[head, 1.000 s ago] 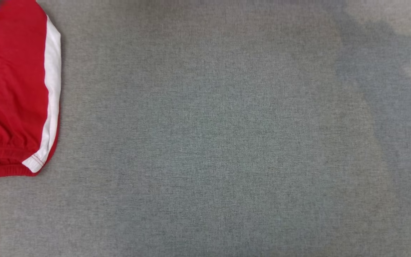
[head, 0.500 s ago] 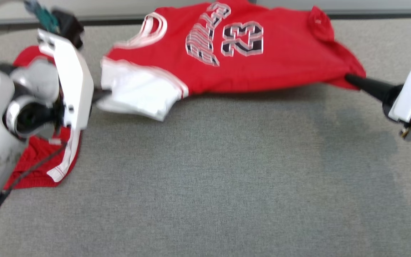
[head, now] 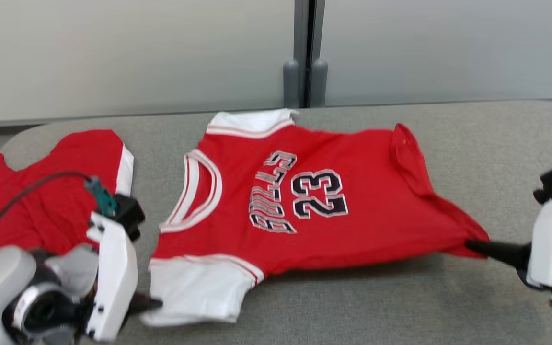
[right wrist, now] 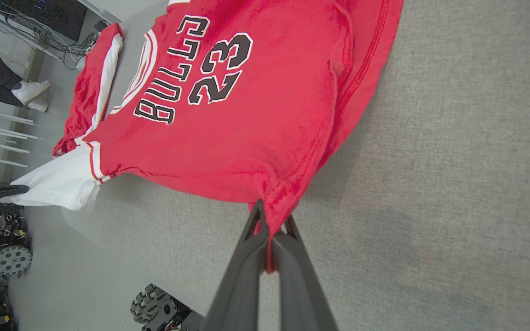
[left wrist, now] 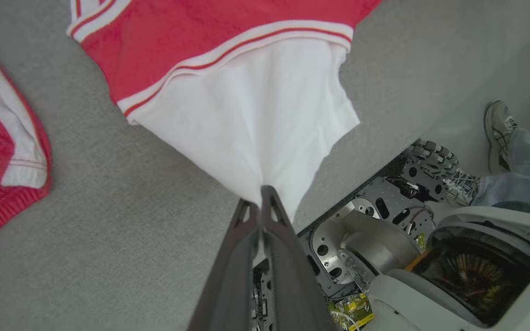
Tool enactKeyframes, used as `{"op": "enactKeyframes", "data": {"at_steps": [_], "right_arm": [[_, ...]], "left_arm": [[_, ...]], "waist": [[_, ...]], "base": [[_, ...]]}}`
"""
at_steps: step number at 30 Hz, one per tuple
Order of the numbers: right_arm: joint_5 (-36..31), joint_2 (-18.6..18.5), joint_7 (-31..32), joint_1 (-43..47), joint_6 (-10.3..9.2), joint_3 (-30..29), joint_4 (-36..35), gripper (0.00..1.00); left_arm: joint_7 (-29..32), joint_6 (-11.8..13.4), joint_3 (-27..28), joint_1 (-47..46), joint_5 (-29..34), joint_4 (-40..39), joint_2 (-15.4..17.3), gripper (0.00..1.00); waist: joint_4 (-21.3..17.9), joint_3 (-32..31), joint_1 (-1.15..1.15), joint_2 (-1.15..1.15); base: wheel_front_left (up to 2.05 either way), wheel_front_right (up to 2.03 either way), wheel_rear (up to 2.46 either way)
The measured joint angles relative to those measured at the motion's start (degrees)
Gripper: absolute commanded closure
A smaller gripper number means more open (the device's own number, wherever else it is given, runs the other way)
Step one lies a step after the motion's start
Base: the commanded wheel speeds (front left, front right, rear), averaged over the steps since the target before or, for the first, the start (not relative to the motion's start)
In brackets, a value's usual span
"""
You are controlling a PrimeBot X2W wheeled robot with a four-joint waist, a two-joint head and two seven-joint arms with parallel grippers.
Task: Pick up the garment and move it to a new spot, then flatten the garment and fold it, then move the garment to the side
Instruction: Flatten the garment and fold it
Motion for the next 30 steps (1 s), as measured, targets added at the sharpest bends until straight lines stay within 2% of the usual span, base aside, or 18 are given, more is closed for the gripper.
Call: {"op": "enactKeyframes", "data": {"at_steps": [7,8,13,15,22,30], "right_arm": [[2.11,-6.79,0.48,8.78,0.01,1.44,-5.43,1.0],[2.11,-6.79,0.48,8.78,0.01,1.44,-5.43,1.0],[3.04,-12.09,0.12,13.52,0.01,2.07,-9.98,1.0],[3.25,-13.34,-0.29,14.19,0.01,1.97,-11.54,1.0],[3.31,-13.94,-0.36,13.02,0.01,1.38,-13.6,1.0],[4.49,-10.0,1.79,6.49,0.01,-0.19,-9.48,1.0]], "left_arm": [[1.32,5.81,-1.07,9.9,-4.97,-13.8,7.12,1.0],[1.32,5.81,-1.07,9.9,-4.97,-13.8,7.12,1.0],[1.54,9.06,-1.13,13.78,-7.4,-19.8,11.31,1.0],[1.59,9.66,-0.88,14.22,-7.73,-20.82,12.12,1.0],[2.76,10.01,0.58,11.06,-7.6,-19.31,11.2,1.0],[7.27,8.8,0.98,2.11,-5.41,-9.78,6.26,1.0]], "waist": [[0.05,-2.63,0.0,0.0],[0.05,-2.63,0.0,0.0],[0.35,-2.36,0.0,0.0],[0.38,-1.79,0.0,0.0],[-0.01,1.44,0.0,0.0],[-1.05,5.55,0.0,0.0]], "base": [[0.0,0.0,0.0],[0.0,0.0,0.0],[0.0,0.0,0.0],[0.0,0.0,0.0],[0.0,0.0,0.0],[0.0,0.0,0.0]]}}
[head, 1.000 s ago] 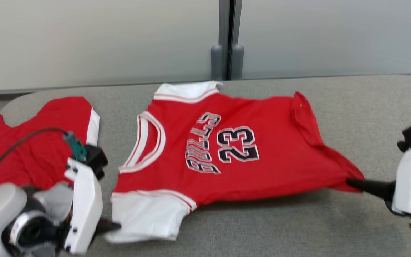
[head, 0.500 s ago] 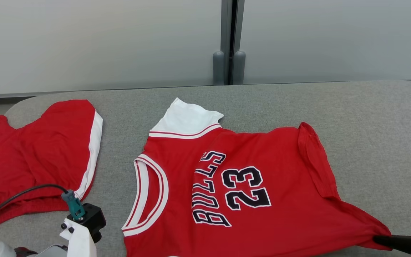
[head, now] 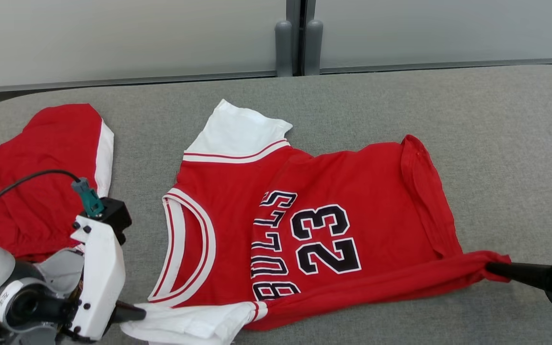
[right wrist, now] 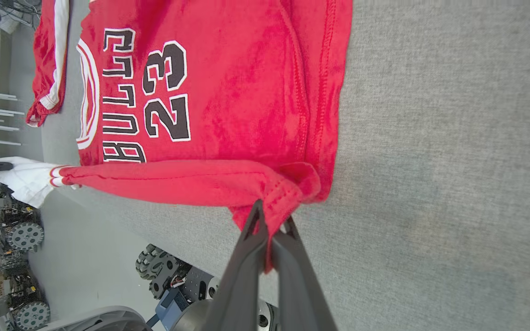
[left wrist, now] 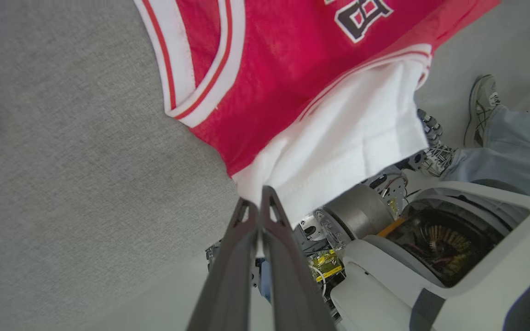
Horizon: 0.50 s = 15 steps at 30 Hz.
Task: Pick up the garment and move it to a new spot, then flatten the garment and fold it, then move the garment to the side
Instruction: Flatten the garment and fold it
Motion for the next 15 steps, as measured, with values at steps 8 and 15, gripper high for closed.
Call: {"op": "enactKeyframes", "data": {"at_steps": [8,15], "right_arm": [[0.12,4.03,1.38,-4.59,0.0,0.07,4.26,1.0],[-0.56,6.31,2.01,-7.04,0.0,0.42,7.03,1.0]], "left_arm": [[1.46,-2.11,-0.77,-7.33,3.52,10.34,-5.94,1.0],[0.27,-4.78,-1.11,-12.48,5.97,17.79,-11.0,1.0]], "waist": [[-0.4,3.43,0.0,0.0],[-0.38,5.79,0.0,0.0]], "base": [[0.0,0.0,0.0],[0.0,0.0,0.0]]}}
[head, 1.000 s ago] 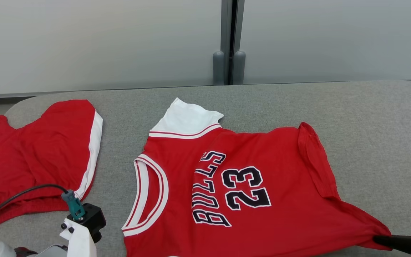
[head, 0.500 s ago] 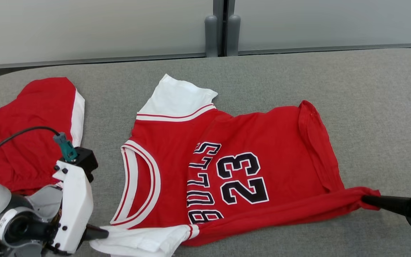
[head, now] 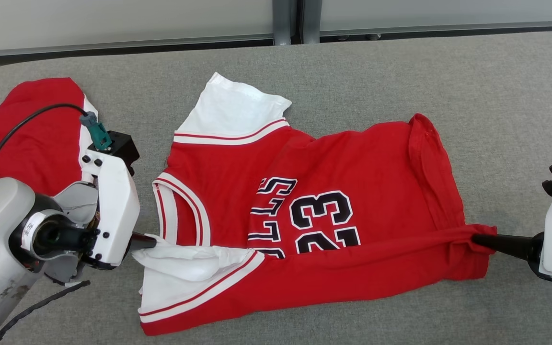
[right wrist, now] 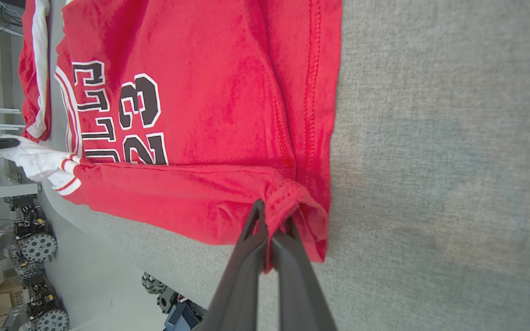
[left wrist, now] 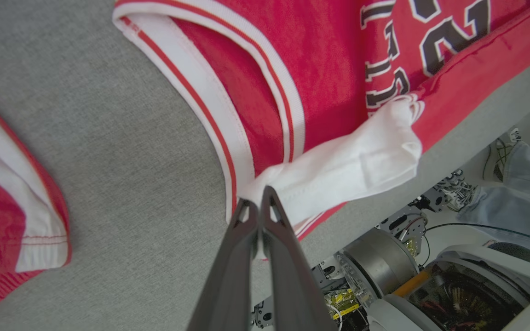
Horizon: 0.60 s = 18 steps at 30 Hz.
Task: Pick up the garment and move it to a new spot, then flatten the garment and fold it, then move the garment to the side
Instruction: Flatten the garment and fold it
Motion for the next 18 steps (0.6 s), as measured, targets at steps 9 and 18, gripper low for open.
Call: {"op": "enactKeyframes", "data": {"at_steps": [9,18], "right_arm": [[-1.04,1.92,-0.83,-1.07,0.0,0.13,2.27,0.0],[-1.82,2.81,-5.38,-0.29,-0.01,-0.99,2.13,0.0]], "left_arm": [[-4.08,-2.76,0.27,-1.35,1.49,8.47,-4.01,0.0],[-13.46,-5.92,1.88,-1.64,5.24,11.66,-4.5,0.0]], "waist": [[-0.43,0.65,0.0,0.0],[-0.4,-2.32,0.0,0.0]], "base": [[0.0,0.0,0.0],[0.0,0.0,0.0]]}}
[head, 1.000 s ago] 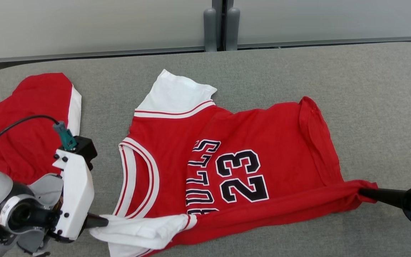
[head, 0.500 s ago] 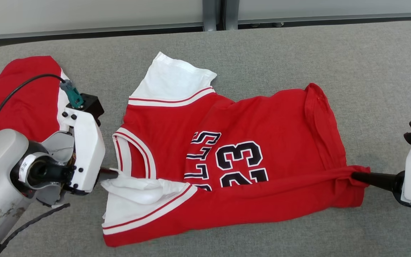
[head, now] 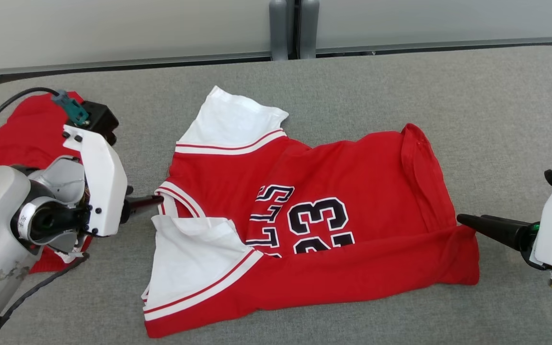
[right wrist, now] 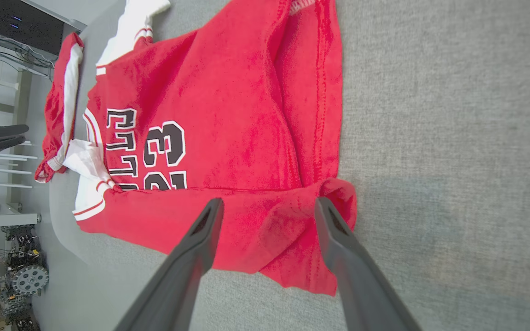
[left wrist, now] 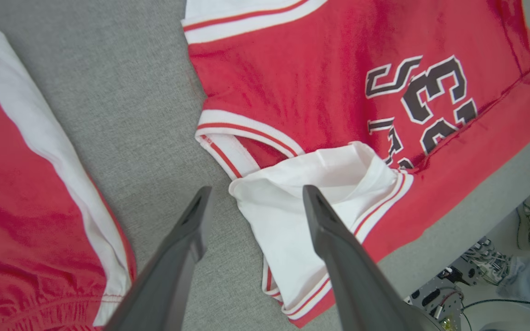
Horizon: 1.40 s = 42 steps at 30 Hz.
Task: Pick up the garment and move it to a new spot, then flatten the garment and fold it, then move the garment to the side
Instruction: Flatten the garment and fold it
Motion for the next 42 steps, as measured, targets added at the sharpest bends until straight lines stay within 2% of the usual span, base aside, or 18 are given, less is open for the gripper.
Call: {"op": "enactKeyframes", "data": {"at_steps": [6,10,12,16,19,22,26,30,38,42], "right_arm": [[-1.1,-1.49,-9.27,3.88,0.01,-3.14,-2.3,0.0],[-5.03,-2.2,-19.61,6.38,0.01,-5.75,-5.37,0.0],[-7.78,-2.29,-25.06,8.26,0.01,-6.47,-6.25,0.0],[-12.7,-2.05,-35.91,11.85,0.01,-8.42,-6.54,0.0],[-16.08,-0.99,-40.89,14.79,0.01,-9.09,-6.08,0.0],[-19.85,1.38,-42.99,17.14,0.01,-11.68,-5.08,0.0],[-23.96,5.67,-43.51,21.99,0.01,-16.05,-3.65,0.0],[-27.24,8.51,-43.59,27.96,0.01,-18.57,-1.75,0.0],[-27.88,11.2,-41.12,31.94,0.01,-16.86,1.12,0.0],[-27.89,12.27,-38.57,31.72,0.01,-15.71,3.16,0.0]], "left_arm": [[-11.32,-1.88,3.15,1.91,1.93,-3.02,1.11,0.0],[-19.7,-1.56,4.54,5.99,5.38,-6.89,3.38,0.0],[-24.81,-0.1,5.27,8.06,8.2,-8.76,4.38,0.0],[-34.09,4.54,6.73,13.26,12.41,-12.66,5.1,0.0],[-41.25,9.42,8.05,17.57,15.47,-15.56,4.9,0.0],[-49.41,14.44,10.91,22.69,16.05,-18.42,3.67,0.0],[-58.55,19.9,13.93,31.53,15.96,-21.64,2.04,0.0],[-62.46,23.3,13.91,38.94,15.19,-23.32,-0.24,0.0],[-62.79,24.31,10.32,43.25,14.62,-19.16,-4.16,0.0],[-60.1,24.31,8.04,43.2,14.62,-16.57,-5.38,0.0]], "waist": [[0.63,-3.11,0.0,0.0],[1.26,-5.28,0.0,0.0],[1.58,-6.33,0.0,0.0],[2.41,-8.11,0.0,0.0],[3.03,-9.03,0.0,0.0],[3.23,-9.45,0.0,0.0],[2.95,-9.16,0.0,0.0],[3.26,-8.27,0.0,0.0],[3.91,-6.45,0.0,0.0],[3.9,-6.05,0.0,0.0]], "base": [[0.0,0.0,0.0],[0.0,0.0,0.0],[0.0,0.0,0.0],[0.0,0.0,0.0],[0.0,0.0,0.0],[0.0,0.0,0.0],[0.0,0.0,0.0],[0.0,0.0,0.0],[0.0,0.0,0.0],[0.0,0.0,0.0]]}}
